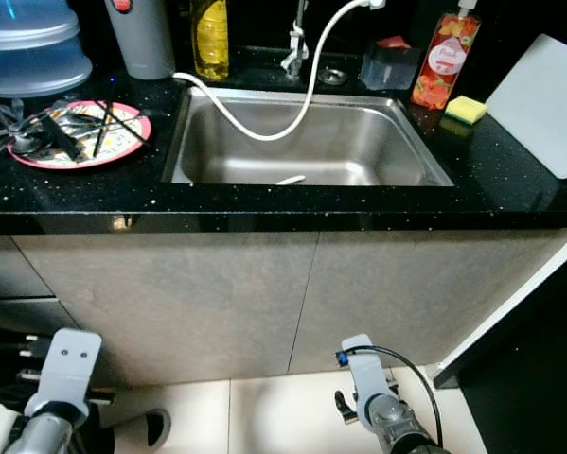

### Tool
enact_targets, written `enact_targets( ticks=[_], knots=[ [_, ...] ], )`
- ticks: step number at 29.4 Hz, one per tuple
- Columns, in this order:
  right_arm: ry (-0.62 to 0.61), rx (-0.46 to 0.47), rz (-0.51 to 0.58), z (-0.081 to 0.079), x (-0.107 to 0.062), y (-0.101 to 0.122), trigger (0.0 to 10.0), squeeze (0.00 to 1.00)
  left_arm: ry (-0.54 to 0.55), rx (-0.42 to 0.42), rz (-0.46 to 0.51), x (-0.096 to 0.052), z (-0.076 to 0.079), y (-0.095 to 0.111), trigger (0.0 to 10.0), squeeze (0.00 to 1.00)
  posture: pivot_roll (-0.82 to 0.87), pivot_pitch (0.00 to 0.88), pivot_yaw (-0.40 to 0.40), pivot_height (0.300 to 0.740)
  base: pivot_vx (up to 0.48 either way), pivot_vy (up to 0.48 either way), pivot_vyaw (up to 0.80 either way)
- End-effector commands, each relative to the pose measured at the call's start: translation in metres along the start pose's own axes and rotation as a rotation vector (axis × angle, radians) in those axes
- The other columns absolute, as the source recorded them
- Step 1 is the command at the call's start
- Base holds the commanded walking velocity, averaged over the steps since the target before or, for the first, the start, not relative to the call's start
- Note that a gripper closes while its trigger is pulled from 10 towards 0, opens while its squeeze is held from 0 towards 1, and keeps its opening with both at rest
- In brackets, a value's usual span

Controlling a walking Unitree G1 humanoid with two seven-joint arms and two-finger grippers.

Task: Kitchen organization

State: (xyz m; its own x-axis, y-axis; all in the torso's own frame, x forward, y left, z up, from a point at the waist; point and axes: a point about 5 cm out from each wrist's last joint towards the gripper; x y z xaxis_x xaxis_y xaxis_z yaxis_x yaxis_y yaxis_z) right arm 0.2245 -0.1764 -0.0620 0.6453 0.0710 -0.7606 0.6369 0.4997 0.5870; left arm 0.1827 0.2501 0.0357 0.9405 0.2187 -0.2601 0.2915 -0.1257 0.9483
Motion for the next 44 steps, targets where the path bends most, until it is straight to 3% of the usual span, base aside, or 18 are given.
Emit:
enact_targets(
  ticks=[1, 8, 15, 19, 20, 28, 39, 42, 44],
  knots=[
    [-0.002, 0.003, -0.007, 0.001, -0.001, -0.004, 10.0, 0.0, -0.012, -0.013, -0.007, 0.0, 0.006, 0.0, 10.0, 0.0, 0.3, 0.0, -0.08, 0.74, 0.0, 0.0, 0.0],
    [0.006, -0.015, -0.007, 0.001, -0.001, -0.003, 10.0, 0.0, 0.031, -0.001, 0.003, -0.002, -0.005, 0.001, 10.0, 0.0, 0.32, 0.0, -0.1, 0.74, 0.0, 0.0, 0.0],
    [-0.016, 0.028, 0.008, 0.005, 0.001, 0.005, 10.0, 0.0, 0.162, 0.033, 0.068, -0.024, -0.064, 0.016, 10.0, 0.0, 0.34, 0.0, -0.08, 0.74, 0.0, 0.0, 0.0],
    [0.006, 0.003, 0.009, 0.0, 0.001, 0.003, 10.0, 0.0, 0.187, 0.045, 0.074, -0.029, -0.077, 0.018, 10.0, 0.0, 0.34, 0.0, -0.081, 0.74, 0.0, 0.0, 0.0],
    [0.006, 0.006, -0.002, -0.003, 0.0, 0.0, 10.0, 0.0, 0.256, 0.071, 0.058, -0.037, -0.097, 0.016, 10.0, 0.0, 0.33, 0.0, -0.064, 0.74, 0.0, 0.0, 0.0],
    [-0.003, 0.028, -0.002, -0.002, 0.0, -0.002, 10.0, 0.0, 0.324, 0.121, 0.009, -0.044, -0.119, 0.007, 10.0, 0.0, 0.32, 0.0, -0.056, 0.74, 0.0, 0.0, 0.0],
    [-0.021, 0.037, 0.012, 0.004, 0.001, 0.005, 10.0, 0.0, 0.291, 0.125, 0.009, -0.036, -0.111, 0.007, 10.0, 0.0, 0.29, 0.0, -0.064, 0.74, 0.0, 0.0, 0.0],
    [-0.011, 0.021, 0.025, 0.003, 0.002, 0.009, 10.0, 0.0, 0.258, 0.144, 0.027, -0.032, -0.103, 0.011, 10.0, 0.0, 0.29, 0.0, -0.065, 0.74, 0.0, 0.0, 0.0],
    [-0.028, 0.04, 0.02, 0.006, 0.001, 0.008, 10.0, 0.0, 0.188, 0.051, 0.081, -0.02, -0.073, 0.022, 10.0, 0.0, 0.29, 0.0, -0.067, 0.74, 0.0, 0.0, 0.0]
  ],
)
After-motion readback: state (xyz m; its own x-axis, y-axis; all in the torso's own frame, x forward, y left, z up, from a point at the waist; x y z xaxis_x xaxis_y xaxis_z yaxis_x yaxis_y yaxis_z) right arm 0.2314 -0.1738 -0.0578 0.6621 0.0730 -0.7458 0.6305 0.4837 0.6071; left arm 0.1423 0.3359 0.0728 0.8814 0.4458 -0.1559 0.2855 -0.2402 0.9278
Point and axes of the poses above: a point about 5 cm out from each wrist's last joint towards the gripper, its own x axis pointing out of the wrist towards the gripper, its own y axis along the axis of the wrist's last joint, z = x × y, and after that the axes turned 14 degrees about -x, right-handed
